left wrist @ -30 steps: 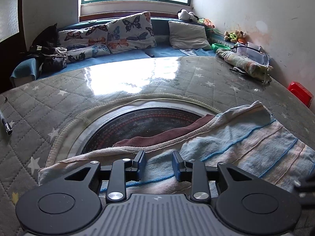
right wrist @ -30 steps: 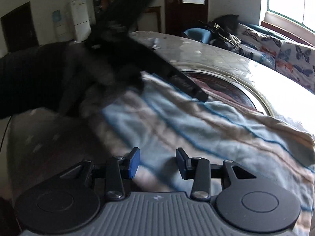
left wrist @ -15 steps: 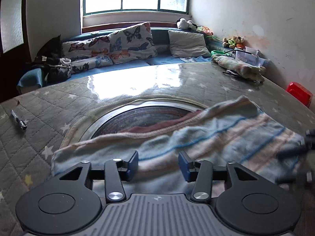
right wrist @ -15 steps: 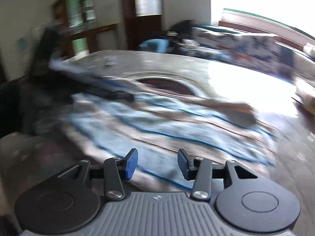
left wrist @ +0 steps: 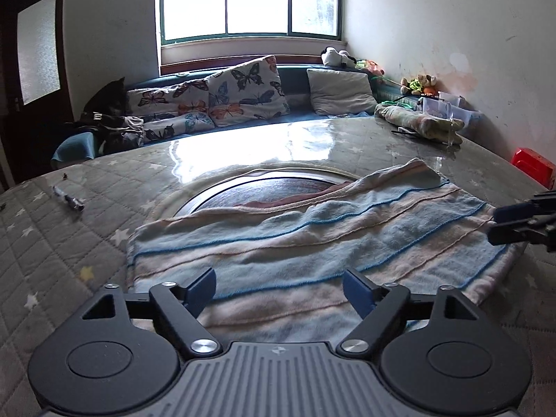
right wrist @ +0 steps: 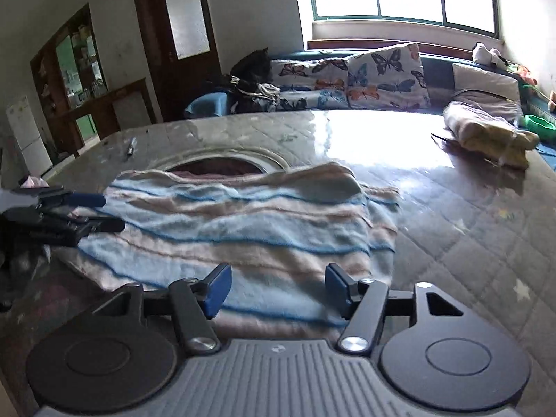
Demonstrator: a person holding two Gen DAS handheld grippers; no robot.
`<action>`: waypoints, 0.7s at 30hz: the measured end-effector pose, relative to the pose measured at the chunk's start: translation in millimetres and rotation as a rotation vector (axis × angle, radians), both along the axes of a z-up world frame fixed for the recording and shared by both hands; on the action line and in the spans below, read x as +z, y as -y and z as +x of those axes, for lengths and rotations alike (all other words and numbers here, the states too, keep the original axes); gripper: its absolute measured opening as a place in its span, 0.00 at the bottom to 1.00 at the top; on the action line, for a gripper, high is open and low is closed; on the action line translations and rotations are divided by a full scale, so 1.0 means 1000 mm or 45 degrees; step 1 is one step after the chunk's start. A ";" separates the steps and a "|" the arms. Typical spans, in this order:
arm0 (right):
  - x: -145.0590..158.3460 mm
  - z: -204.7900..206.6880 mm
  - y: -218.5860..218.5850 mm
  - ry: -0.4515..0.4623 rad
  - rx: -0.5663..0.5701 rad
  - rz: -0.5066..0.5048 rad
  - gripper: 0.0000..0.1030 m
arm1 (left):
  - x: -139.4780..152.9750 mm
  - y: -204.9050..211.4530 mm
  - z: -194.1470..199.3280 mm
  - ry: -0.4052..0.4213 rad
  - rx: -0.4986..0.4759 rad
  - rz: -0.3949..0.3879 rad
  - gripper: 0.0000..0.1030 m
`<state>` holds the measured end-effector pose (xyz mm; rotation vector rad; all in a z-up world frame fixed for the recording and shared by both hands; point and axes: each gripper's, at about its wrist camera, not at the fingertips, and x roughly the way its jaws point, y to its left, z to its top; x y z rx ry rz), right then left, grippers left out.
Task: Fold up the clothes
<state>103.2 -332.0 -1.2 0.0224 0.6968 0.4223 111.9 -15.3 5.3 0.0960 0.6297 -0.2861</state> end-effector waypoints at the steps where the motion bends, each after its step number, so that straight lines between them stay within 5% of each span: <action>1: -0.003 0.004 0.000 -0.012 -0.003 0.008 0.62 | -0.001 -0.002 -0.002 -0.003 0.007 -0.002 0.83; 12: 0.005 0.028 0.002 -0.012 -0.044 0.015 0.66 | -0.014 -0.022 -0.004 -0.044 0.075 -0.066 0.87; 21: 0.004 0.100 -0.030 -0.010 -0.012 0.077 0.66 | -0.016 -0.024 -0.004 -0.046 0.073 -0.089 0.90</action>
